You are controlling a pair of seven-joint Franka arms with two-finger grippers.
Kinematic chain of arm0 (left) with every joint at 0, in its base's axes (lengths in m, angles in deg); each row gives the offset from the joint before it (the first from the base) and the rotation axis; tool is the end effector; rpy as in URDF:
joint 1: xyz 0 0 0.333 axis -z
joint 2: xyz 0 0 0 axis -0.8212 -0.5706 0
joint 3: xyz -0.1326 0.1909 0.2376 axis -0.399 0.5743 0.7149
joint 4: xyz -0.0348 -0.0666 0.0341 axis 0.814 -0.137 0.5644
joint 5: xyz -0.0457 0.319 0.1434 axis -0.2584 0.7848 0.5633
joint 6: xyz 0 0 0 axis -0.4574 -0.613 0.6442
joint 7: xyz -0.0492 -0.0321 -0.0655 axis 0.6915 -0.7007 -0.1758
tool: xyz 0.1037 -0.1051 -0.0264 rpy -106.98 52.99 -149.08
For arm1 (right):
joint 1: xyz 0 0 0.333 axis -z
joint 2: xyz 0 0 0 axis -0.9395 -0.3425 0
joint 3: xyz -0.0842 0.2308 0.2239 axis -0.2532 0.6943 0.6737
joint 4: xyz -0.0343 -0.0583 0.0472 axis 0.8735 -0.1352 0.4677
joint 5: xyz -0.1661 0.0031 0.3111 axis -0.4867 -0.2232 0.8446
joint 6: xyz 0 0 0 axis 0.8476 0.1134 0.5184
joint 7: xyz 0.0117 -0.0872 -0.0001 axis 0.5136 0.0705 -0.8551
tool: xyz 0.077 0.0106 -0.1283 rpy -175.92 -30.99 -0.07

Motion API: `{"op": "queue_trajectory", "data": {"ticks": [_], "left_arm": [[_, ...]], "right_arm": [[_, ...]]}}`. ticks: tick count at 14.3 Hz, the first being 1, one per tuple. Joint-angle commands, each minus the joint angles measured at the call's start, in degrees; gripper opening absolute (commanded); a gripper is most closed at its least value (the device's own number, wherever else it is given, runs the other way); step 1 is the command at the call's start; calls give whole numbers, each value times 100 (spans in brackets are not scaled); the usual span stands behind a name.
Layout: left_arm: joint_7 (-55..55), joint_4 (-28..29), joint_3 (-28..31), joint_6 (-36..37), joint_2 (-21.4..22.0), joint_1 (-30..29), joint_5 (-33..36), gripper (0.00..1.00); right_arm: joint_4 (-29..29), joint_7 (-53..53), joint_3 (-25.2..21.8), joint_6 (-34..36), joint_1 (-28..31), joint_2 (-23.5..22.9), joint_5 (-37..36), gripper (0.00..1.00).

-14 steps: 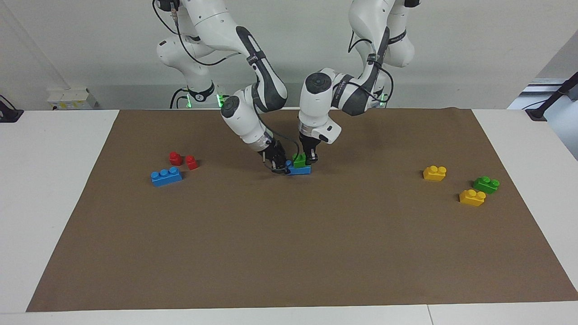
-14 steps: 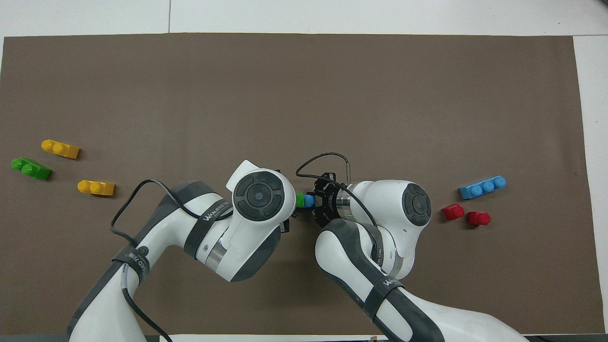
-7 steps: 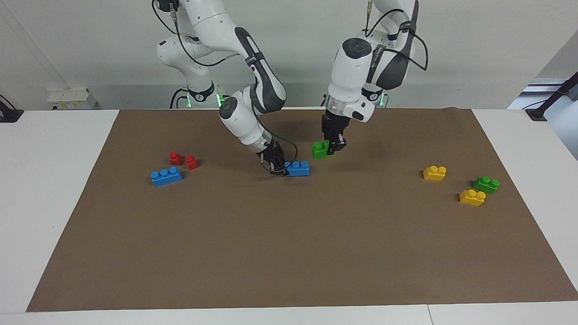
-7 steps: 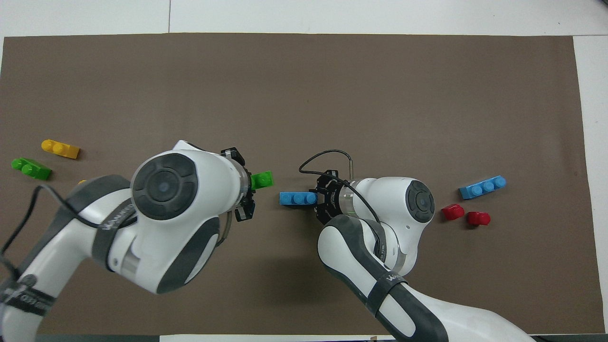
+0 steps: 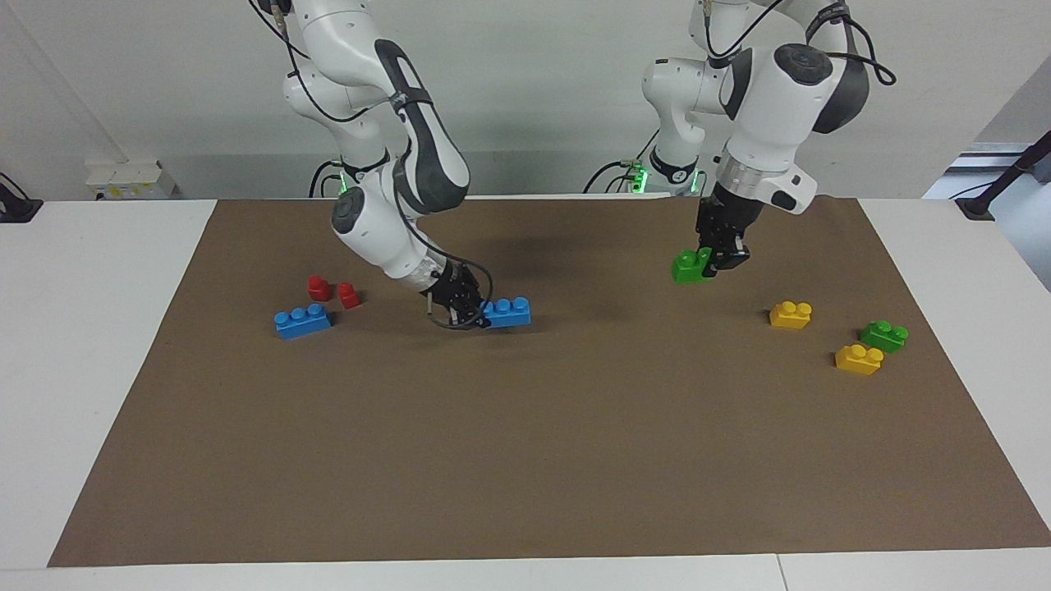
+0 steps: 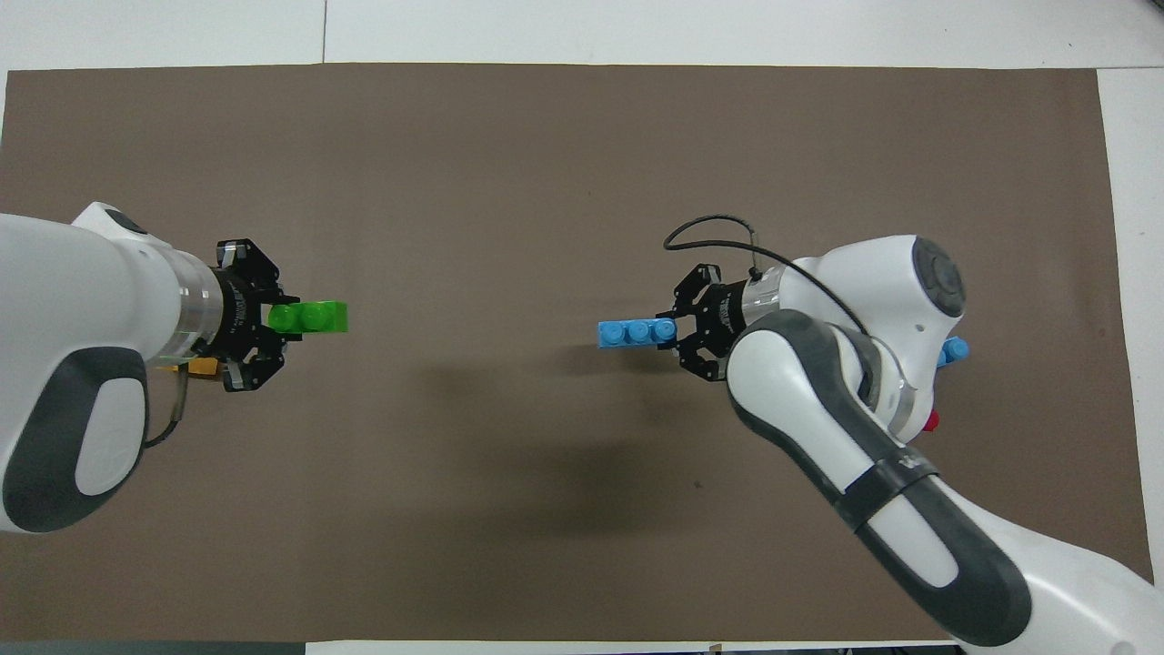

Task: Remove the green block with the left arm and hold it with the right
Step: 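Pull the green and blue bricks apart with both grippers, then move the green block with the left gripper while the right gripper moves blue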

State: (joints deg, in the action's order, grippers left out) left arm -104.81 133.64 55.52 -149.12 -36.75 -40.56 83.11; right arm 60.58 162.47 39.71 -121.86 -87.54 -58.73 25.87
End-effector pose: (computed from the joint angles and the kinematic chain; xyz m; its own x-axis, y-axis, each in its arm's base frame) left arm 0.4785 -0.1139 0.4994 0.0422 0.9971 -0.0631 0.9950 -0.0362 0.0933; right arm 0.5245 0.2089 0.3538 0.0350 -0.8573 -0.5137 -0.9992 -0.0387 -0.0035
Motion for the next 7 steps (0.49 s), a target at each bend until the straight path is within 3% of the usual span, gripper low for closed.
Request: {"op": "queue_trajectory", "data": {"ticks": [1,7], "left_arm": [[1485,135,-73,89,56,-523,-199,0],[3397,224,-64,-200,-391,-1069,-235,0]], "right_arm": [[-321,-712,51,551,657,-52,-264,0],[-225,-1998,51,878,1897,-253,-694,0]]}}
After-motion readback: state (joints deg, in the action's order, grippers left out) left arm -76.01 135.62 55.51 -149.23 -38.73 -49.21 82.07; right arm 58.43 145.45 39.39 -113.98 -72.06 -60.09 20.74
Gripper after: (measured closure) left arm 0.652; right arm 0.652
